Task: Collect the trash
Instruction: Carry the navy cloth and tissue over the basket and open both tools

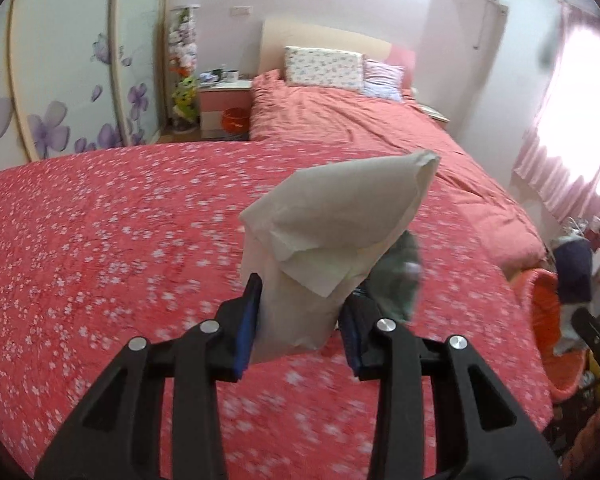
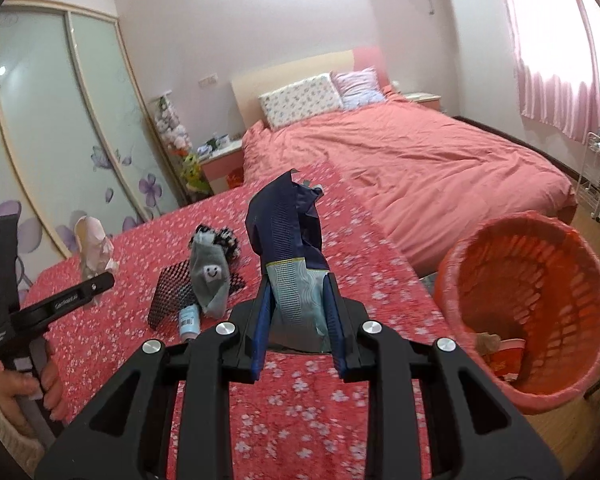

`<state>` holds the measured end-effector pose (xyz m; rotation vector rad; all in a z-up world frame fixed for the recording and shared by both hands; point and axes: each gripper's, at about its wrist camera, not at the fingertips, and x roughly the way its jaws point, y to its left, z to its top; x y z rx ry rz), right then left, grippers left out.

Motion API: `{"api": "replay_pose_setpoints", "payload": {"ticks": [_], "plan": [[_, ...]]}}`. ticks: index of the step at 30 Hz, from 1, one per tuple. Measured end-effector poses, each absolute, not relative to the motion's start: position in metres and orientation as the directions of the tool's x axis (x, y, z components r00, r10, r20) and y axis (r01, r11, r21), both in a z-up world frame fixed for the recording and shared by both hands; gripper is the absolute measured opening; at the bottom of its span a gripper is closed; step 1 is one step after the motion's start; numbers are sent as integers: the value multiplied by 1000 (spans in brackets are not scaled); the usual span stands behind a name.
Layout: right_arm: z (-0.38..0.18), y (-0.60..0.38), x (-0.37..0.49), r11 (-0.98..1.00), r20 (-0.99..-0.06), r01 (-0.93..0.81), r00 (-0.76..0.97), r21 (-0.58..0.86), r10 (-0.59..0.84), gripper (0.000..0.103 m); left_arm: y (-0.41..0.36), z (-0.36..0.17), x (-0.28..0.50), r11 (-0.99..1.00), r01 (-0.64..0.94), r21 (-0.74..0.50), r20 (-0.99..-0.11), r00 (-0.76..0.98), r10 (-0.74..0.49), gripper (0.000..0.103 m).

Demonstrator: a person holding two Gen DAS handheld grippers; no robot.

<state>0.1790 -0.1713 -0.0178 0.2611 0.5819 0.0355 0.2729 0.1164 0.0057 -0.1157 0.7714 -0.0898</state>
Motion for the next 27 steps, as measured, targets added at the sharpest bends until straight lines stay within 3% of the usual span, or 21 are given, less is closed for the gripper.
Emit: {"api": "replay_pose_setpoints", "payload": {"ticks": [27], "plan": [[-14, -276, 125, 918, -440, 308, 881, 250, -175, 26, -69, 13, 232, 895, 388, -220, -673, 603, -427, 37]]}}
